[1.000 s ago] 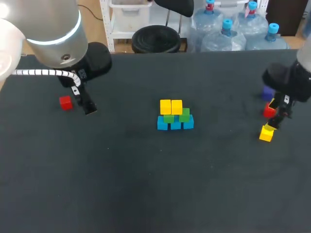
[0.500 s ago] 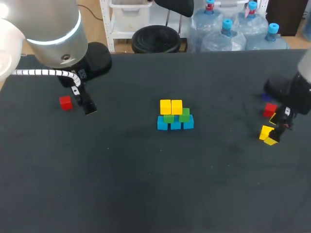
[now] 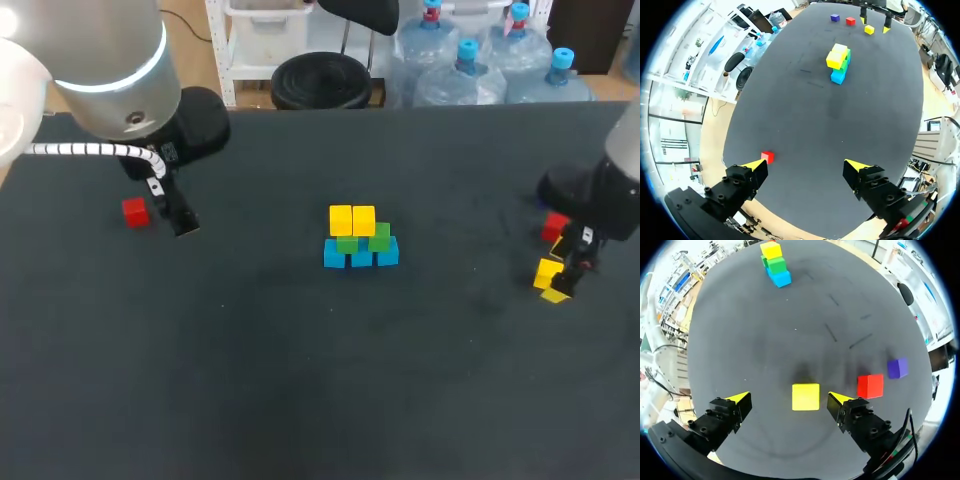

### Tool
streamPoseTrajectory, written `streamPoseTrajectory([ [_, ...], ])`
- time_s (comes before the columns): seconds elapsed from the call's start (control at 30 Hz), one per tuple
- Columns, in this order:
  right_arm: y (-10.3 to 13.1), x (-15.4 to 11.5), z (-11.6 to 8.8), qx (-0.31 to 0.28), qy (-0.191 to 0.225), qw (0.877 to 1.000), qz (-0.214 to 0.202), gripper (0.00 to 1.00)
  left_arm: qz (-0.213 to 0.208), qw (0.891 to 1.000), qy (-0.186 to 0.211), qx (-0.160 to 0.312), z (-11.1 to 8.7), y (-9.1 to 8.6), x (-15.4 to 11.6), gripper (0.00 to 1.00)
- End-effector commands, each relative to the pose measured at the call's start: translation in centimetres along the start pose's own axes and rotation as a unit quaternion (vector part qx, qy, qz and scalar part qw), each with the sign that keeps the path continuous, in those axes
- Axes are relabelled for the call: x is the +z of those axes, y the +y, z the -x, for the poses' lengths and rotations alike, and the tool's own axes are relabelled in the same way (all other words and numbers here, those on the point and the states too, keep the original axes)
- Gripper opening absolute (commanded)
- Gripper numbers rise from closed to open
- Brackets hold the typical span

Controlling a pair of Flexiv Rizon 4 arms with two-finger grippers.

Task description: Place the blue cubes, place green cubes on the blue cubes, place the yellow cubes on the green cubes, then place the red cubes on the yellow cubes, and place purple cube on the red cubes.

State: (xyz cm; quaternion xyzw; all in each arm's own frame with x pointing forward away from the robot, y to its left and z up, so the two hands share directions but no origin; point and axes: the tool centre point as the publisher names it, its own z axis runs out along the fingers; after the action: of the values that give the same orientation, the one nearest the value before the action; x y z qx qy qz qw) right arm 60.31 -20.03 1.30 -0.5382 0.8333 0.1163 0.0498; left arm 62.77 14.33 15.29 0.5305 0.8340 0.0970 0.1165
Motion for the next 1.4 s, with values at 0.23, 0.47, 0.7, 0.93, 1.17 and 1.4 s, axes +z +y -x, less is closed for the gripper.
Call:
streamPoseTrajectory([
  [0.23, -0.8, 0.5, 0.3, -0.017, 0.011, 1.0, -0.007, 1.0, -0.001, 1.0, -0.001, 0.001, -0.1, 0.1, 0.0, 1.0],
  [0.47, -1.0, 0.7, 0.3, -0.033, 0.022, 0.999, -0.014, 0.45, -0.001, 1.0, -0.001, 0.001, -0.1, 0.1, 0.0, 1.0],
  [0.7, -1.2, 0.8, 0.3, -0.038, 0.029, 0.999, -0.015, 0.42, -0.001, 1.0, -0.001, 0.001, -0.1, 0.1, 0.0, 1.0],
  [0.93, -1.0, 1.0, 0.3, -0.037, 0.034, 0.999, -0.007, 0.45, -0.001, 1.0, -0.001, 0.001, -0.1, 0.1, 0.0, 1.0],
  [1.17, -1.1, 0.9, 0.2, -0.044, 0.039, 0.998, -0.008, 0.0, -0.001, 1.0, -0.001, 0.001, -0.1, 0.1, 0.0, 1.0],
  [1.4, -1.7, -0.5, 0.6, -0.046, 0.04, 0.998, -0.01, 0.0, -0.001, 1.0, -0.001, 0.001, -0.1, 0.1, 0.0, 1.0],
])
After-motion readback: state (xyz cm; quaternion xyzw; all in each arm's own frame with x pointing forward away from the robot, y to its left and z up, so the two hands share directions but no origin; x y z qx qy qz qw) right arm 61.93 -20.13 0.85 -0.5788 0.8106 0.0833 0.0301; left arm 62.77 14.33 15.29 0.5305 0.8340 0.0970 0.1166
